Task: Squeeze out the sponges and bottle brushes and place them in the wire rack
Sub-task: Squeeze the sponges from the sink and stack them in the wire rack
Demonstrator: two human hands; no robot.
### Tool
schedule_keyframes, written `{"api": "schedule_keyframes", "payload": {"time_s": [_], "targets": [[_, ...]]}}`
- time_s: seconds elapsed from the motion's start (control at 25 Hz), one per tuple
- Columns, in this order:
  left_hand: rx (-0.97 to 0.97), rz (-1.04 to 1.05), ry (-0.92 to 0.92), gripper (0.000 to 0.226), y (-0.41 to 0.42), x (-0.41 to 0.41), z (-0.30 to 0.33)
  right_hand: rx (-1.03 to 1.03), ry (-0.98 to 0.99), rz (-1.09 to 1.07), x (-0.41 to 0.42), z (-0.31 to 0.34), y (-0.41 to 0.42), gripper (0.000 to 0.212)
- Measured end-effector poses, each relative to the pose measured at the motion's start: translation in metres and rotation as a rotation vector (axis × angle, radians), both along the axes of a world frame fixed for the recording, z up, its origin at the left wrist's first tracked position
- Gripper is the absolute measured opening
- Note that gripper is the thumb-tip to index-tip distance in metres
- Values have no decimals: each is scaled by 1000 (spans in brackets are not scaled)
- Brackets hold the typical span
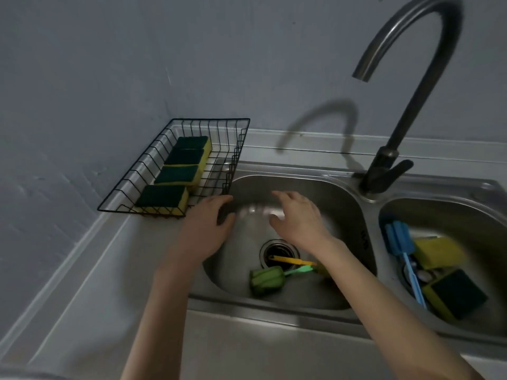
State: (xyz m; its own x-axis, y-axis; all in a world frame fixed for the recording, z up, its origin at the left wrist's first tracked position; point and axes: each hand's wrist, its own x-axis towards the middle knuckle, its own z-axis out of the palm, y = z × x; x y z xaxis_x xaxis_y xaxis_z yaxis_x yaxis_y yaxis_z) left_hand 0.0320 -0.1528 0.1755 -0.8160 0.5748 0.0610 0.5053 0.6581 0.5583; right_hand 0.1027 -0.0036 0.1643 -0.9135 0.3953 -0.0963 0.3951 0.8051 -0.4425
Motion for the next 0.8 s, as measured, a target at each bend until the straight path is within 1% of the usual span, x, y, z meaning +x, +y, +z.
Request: {"api": "schedule_keyframes", "payload": {"time_s": [0.36, 0.52, 0.72, 0.8], "targets": [[-52, -107, -130, 41, 91, 90, -31, -53, -82, -115, 109, -21, 99, 59], [-71, -167, -164, 41, 139, 122, -40, -88, -95, -216, 151, -32, 147, 56], [-105, -288, -168, 40, 199, 153, -40, -197, -114, -315, 186, -50, 201, 55], [-121, -332, -183, 40, 223, 162, -47, -210, -118, -351, 193, -58, 222, 54]]}}
